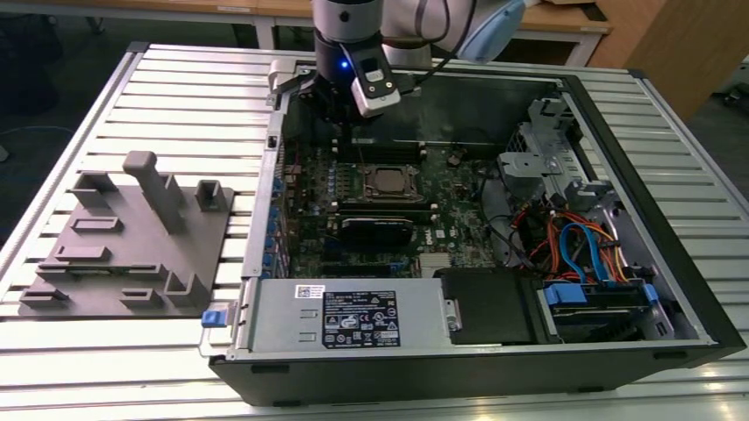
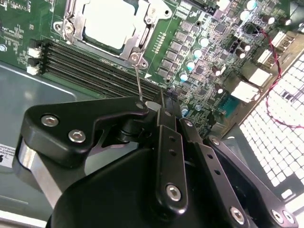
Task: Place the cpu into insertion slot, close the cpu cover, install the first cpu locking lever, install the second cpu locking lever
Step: 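Install the first cpu locking lever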
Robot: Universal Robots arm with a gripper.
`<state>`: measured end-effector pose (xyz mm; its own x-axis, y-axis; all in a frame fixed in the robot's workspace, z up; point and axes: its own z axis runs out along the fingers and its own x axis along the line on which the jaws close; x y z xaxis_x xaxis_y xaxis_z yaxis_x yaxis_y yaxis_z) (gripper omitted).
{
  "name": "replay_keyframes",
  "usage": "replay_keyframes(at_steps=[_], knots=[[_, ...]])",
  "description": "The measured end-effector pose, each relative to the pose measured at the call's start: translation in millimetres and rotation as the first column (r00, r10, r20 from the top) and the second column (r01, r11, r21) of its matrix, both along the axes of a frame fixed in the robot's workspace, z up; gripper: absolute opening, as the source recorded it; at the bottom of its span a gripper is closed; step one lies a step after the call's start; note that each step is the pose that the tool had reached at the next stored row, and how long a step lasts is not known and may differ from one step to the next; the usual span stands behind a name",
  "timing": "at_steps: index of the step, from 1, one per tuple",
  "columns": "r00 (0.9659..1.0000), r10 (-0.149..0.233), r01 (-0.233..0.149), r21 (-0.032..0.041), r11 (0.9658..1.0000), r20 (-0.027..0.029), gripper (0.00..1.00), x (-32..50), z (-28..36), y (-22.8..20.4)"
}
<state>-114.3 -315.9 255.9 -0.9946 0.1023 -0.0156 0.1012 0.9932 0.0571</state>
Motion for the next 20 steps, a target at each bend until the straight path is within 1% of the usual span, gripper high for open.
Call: replay_keyframes(at_steps=[2, 10, 17, 20], knots=[[1.0, 0.001, -0.001, 0.0, 1.0, 0.0001, 0.11, 0.2, 0.0, 0.7], [1.0, 0.002, -0.002, 0.0, 1.0, 0.0025, 0.11, 3.5, 0.0, 1.0], [1.0, 0.002, -0.002, 0.0, 1.0, 0.0027, 0.11, 11.8, 0.0, 1.0], [1.0, 0.002, -0.002, 0.0, 1.0, 0.0028, 0.11, 12.8, 0.0, 1.0]])
